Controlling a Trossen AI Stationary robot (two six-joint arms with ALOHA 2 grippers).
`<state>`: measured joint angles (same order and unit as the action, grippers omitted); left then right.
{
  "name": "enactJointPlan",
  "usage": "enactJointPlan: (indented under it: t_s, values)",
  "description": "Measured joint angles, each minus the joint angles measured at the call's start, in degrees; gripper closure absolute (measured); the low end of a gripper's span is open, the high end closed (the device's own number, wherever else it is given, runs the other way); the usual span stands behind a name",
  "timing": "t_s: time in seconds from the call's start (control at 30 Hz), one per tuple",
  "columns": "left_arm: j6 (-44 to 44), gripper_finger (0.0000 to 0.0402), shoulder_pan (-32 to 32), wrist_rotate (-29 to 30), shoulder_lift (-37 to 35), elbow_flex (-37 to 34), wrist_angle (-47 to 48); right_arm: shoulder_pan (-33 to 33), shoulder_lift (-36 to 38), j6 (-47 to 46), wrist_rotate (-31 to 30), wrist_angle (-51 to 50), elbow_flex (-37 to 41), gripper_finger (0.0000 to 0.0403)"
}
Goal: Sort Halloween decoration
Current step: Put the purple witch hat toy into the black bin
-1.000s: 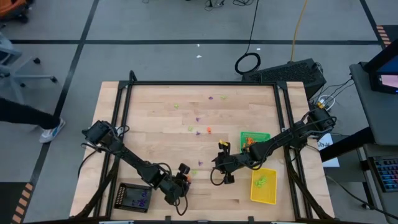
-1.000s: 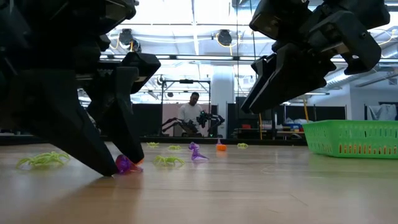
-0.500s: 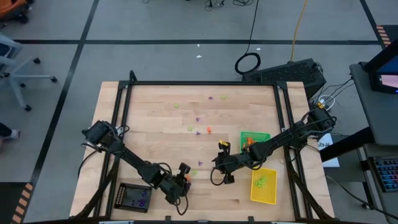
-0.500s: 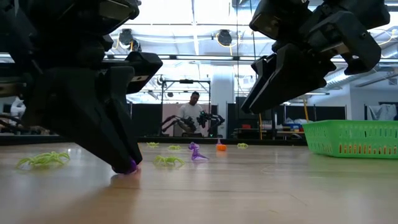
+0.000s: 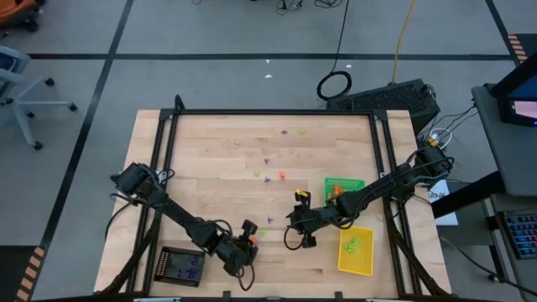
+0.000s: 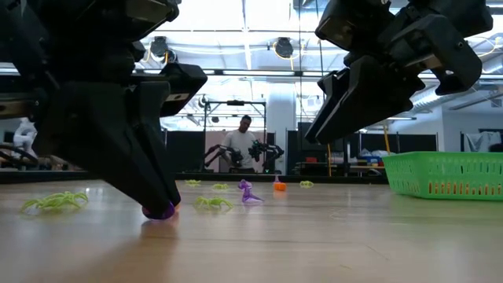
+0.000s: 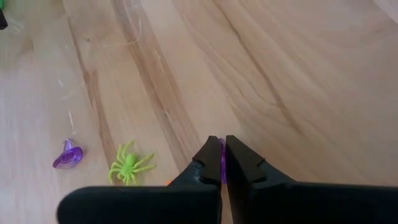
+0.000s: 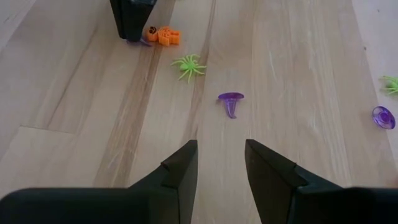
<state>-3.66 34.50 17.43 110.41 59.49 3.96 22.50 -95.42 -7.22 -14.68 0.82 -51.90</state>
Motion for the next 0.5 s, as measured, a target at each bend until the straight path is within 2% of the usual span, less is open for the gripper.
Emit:
enactJointPlan:
  t_s: [0.17, 0.5]
  values:
    - [-0.2, 0.0400, 0.1, -0.2, -0.4, 0.9, 1.1, 0.0, 0.0, 0.0, 0.0, -0.3, 0.0, 0.0284]
    - [1.6, 0.0401, 1.0, 5.1, -7.3, 1.1, 6.6, 0.1, 0.0, 0.0, 0.0, -1.1, 0.0, 0.0284]
